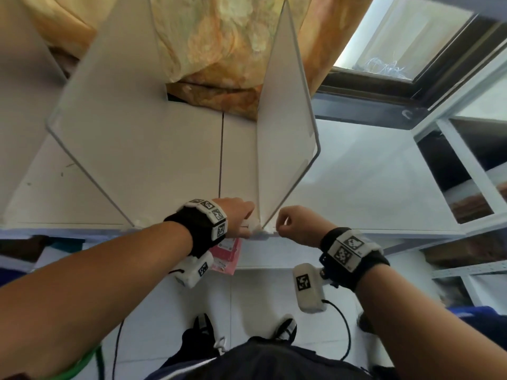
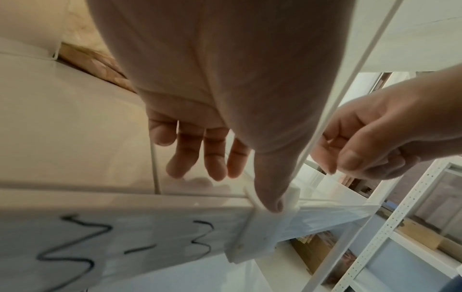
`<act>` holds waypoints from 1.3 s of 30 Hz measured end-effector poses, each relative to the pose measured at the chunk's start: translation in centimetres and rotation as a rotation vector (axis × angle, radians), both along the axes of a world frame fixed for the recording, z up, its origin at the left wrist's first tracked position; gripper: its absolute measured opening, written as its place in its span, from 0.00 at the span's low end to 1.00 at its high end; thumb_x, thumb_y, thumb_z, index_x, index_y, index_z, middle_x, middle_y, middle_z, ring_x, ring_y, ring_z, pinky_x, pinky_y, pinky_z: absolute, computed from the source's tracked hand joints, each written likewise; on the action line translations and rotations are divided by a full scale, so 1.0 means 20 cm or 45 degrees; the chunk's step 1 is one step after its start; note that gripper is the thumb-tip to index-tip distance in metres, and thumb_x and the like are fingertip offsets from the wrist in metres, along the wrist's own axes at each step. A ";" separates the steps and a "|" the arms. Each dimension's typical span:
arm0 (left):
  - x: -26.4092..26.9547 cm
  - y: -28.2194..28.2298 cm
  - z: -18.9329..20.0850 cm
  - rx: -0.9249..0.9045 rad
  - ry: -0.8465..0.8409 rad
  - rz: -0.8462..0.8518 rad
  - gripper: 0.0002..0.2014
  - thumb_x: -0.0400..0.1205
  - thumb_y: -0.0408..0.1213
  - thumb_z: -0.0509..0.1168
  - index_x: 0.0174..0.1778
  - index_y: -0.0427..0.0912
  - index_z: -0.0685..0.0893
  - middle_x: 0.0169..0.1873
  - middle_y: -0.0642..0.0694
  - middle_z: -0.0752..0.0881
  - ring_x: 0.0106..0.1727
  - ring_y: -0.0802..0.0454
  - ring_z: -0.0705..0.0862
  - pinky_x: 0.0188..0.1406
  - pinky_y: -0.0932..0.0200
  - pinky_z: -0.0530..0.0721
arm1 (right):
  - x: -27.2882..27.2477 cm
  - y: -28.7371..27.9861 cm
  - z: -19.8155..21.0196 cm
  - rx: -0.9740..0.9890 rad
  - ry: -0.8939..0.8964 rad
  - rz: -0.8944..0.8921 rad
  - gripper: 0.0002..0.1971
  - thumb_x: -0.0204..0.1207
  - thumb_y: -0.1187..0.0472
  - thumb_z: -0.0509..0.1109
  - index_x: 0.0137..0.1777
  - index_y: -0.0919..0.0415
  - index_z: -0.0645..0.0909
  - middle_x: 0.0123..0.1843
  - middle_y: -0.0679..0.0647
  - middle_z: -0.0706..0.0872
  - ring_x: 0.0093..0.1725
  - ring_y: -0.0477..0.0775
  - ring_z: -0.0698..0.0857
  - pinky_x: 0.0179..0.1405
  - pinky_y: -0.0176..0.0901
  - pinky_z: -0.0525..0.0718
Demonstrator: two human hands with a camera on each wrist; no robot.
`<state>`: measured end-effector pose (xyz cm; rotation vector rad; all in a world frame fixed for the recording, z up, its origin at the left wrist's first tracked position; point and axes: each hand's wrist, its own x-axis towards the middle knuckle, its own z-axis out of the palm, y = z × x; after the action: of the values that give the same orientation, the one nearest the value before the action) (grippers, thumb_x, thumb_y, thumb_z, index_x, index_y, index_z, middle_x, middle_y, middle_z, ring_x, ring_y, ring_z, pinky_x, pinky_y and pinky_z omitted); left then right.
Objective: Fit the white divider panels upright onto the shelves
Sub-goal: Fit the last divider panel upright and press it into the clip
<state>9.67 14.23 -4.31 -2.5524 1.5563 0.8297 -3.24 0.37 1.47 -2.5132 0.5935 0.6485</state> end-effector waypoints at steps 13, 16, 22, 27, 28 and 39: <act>-0.01 -0.11 -0.04 0.005 -0.209 -0.256 0.21 0.78 0.64 0.62 0.59 0.55 0.84 0.49 0.53 0.89 0.49 0.48 0.86 0.53 0.49 0.80 | 0.11 0.13 0.01 0.053 0.020 -0.101 0.17 0.84 0.57 0.56 0.57 0.69 0.81 0.55 0.65 0.85 0.53 0.62 0.84 0.48 0.47 0.78; 0.00 -0.12 -0.05 0.040 -0.202 -0.265 0.23 0.78 0.65 0.61 0.58 0.54 0.85 0.47 0.53 0.89 0.48 0.48 0.86 0.50 0.51 0.78 | 0.12 0.12 0.03 0.030 0.067 -0.031 0.16 0.83 0.60 0.57 0.57 0.69 0.81 0.56 0.65 0.85 0.52 0.61 0.83 0.45 0.44 0.75; 0.01 -0.13 -0.01 0.098 -0.177 -0.256 0.23 0.76 0.67 0.63 0.47 0.49 0.83 0.41 0.50 0.87 0.41 0.47 0.86 0.52 0.48 0.84 | 0.15 0.12 0.04 -0.055 0.165 0.057 0.09 0.81 0.58 0.58 0.43 0.61 0.77 0.48 0.64 0.82 0.44 0.56 0.76 0.43 0.43 0.71; 0.01 -0.15 0.01 0.138 -0.187 -0.253 0.22 0.75 0.68 0.63 0.37 0.51 0.77 0.36 0.52 0.85 0.39 0.48 0.84 0.52 0.48 0.83 | 0.15 0.11 0.05 -0.011 0.236 0.034 0.13 0.82 0.54 0.59 0.48 0.62 0.82 0.42 0.55 0.80 0.46 0.54 0.77 0.47 0.42 0.74; 0.01 -0.15 0.01 0.138 -0.192 -0.254 0.22 0.75 0.68 0.63 0.37 0.52 0.77 0.36 0.52 0.85 0.40 0.48 0.84 0.53 0.48 0.82 | 0.15 0.11 0.06 -0.019 0.242 0.032 0.12 0.82 0.54 0.59 0.43 0.58 0.80 0.38 0.52 0.78 0.46 0.54 0.78 0.47 0.41 0.74; -0.01 -0.13 0.01 0.123 -0.172 -0.195 0.20 0.77 0.64 0.64 0.41 0.49 0.80 0.37 0.52 0.85 0.41 0.48 0.83 0.50 0.50 0.70 | 0.14 0.13 0.04 0.013 0.208 -0.016 0.10 0.83 0.56 0.57 0.46 0.60 0.76 0.46 0.56 0.79 0.45 0.56 0.76 0.34 0.40 0.73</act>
<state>9.53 11.69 -4.09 -2.3355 1.6047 0.6835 -0.43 2.90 2.27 -2.4600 0.6616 0.8560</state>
